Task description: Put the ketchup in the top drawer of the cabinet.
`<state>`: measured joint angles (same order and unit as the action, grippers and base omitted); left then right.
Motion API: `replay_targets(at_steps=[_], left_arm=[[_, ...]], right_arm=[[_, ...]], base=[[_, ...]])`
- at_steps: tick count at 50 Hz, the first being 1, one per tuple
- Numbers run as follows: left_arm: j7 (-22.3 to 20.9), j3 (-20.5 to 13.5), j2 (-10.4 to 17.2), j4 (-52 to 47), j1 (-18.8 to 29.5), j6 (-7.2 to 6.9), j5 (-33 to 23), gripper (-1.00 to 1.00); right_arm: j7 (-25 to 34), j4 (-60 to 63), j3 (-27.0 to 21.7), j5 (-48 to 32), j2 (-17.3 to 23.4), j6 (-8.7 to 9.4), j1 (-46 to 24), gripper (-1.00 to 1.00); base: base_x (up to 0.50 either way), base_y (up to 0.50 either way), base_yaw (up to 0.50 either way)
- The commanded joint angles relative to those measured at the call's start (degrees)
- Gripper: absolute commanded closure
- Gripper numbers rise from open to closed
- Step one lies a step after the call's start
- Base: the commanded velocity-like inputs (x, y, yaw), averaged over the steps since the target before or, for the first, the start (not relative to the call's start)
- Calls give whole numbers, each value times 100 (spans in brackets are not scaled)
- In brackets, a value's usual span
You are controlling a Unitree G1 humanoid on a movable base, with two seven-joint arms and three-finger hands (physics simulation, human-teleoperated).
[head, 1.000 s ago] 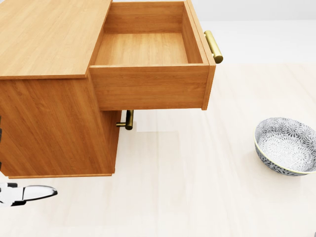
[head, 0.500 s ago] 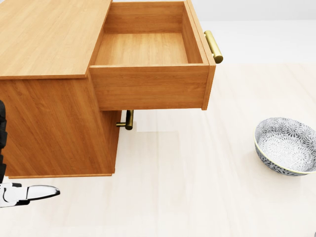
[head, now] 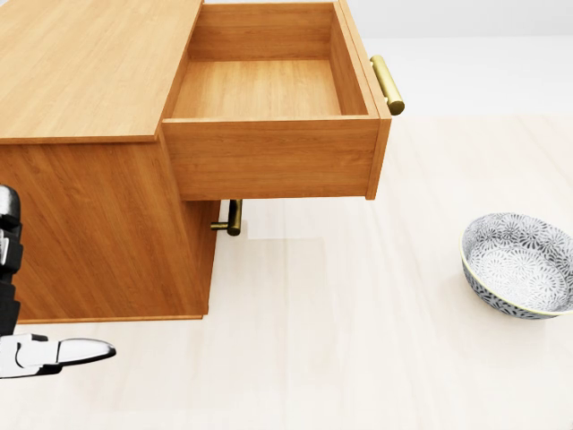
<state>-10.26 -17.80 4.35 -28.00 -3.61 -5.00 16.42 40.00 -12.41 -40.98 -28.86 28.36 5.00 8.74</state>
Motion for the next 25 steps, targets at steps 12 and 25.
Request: replay_targets(at_steps=[12,25], left_arm=[[-13,9,-16,-37,-37,0,-31,-100],[-45,-116,-18,-203,-80,0,30,-100]], right_arm=[[0,585,12,-218,-153,0,-74,100],[0,2870,-31,-997,-59,0,-495,100]], base=[[0,0,0],[0,0,0]])
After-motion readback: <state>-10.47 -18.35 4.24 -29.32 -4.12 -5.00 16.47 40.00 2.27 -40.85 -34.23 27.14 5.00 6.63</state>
